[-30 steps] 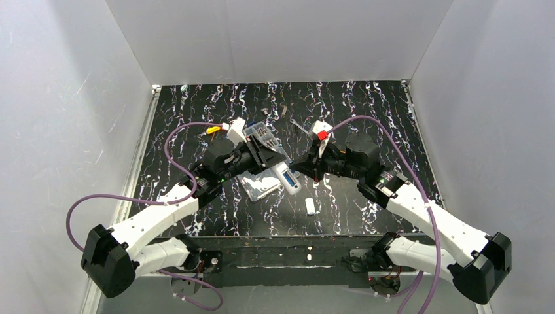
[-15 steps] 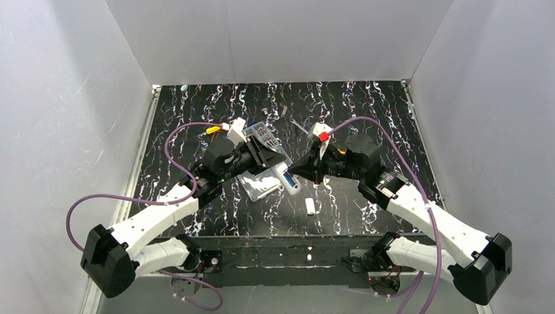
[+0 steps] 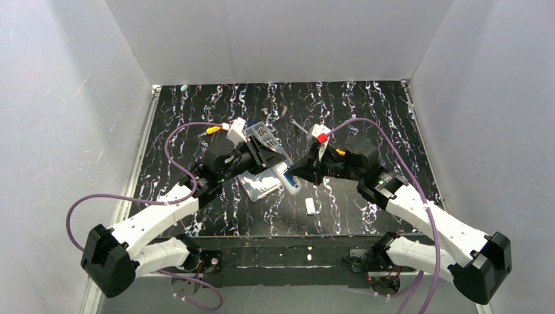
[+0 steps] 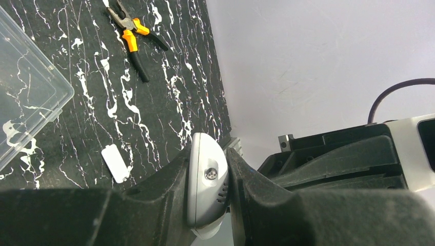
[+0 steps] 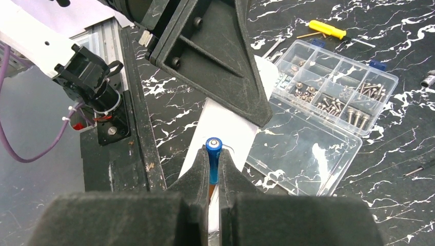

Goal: Load the batteries into the remote control
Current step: Load the battery into the remote control.

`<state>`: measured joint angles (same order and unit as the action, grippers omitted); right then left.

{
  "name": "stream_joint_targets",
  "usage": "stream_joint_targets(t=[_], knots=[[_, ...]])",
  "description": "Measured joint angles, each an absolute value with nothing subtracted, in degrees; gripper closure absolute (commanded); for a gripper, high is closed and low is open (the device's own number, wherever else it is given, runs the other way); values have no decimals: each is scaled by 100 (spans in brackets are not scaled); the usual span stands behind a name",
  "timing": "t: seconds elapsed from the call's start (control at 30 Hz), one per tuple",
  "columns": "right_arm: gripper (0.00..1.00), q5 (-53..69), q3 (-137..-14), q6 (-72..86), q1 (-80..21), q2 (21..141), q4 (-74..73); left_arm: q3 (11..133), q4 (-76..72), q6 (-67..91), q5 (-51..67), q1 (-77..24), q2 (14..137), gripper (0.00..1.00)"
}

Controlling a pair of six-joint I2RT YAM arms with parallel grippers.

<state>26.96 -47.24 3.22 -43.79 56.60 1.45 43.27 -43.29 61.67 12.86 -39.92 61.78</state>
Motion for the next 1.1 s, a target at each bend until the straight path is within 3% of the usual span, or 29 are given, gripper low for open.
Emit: stream_joint_targets(t=[1.1], knots=[[99,2578,-4683,-244,-4434,5791,-445,4327,-4270,6055,1280,-4003,6412,100]])
